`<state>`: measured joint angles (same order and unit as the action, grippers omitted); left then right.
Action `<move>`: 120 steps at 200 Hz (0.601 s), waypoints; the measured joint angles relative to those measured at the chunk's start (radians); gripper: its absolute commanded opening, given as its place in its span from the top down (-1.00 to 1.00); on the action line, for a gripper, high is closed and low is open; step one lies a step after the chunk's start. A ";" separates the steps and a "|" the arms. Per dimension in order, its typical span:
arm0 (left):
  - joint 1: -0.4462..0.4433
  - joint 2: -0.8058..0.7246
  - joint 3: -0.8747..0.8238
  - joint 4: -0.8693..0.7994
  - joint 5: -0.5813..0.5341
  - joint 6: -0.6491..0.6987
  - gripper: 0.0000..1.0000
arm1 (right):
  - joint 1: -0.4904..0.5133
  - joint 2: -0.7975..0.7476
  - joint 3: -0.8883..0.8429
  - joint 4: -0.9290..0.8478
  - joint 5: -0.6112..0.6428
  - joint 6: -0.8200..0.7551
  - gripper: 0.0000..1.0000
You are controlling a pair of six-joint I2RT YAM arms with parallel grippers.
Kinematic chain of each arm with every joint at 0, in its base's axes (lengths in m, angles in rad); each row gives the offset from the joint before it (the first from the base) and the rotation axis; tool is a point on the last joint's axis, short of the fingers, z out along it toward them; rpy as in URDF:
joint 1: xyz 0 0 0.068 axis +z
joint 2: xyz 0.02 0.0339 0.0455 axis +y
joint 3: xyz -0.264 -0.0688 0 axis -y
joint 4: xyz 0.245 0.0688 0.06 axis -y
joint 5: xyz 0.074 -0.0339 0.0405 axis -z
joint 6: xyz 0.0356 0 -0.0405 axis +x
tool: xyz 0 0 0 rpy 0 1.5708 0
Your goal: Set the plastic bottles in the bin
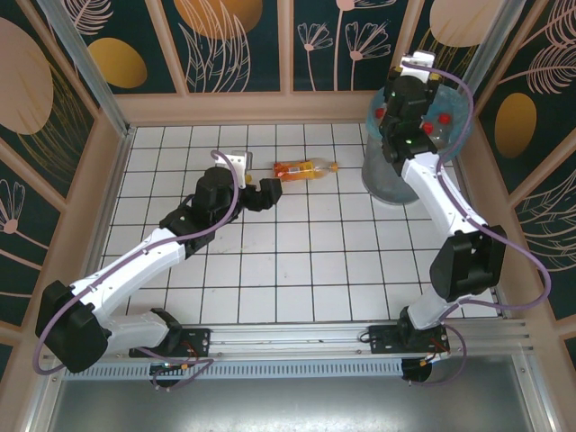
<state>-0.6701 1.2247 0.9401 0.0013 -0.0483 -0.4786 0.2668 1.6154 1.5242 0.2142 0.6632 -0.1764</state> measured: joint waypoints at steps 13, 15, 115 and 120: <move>0.000 0.000 0.000 -0.004 -0.005 0.000 -0.74 | 0.003 0.002 0.005 -0.050 -0.026 0.003 -0.43; 0.000 0.000 0.000 -0.004 -0.005 0.000 -0.74 | 0.003 0.002 0.007 -0.058 -0.029 0.005 -0.44; 0.000 0.000 -0.021 -0.005 -0.013 0.000 -0.74 | 0.004 0.020 0.052 -0.266 -0.062 0.061 -0.04; 0.000 0.000 -0.023 -0.005 -0.013 0.000 -0.74 | 0.003 0.021 0.051 -0.280 -0.061 0.074 -0.01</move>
<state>-0.6701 1.2243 0.9173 -0.0040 -0.0612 -0.4789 0.2703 1.6367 1.5757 -0.0654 0.6025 -0.1020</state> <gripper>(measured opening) 0.870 0.529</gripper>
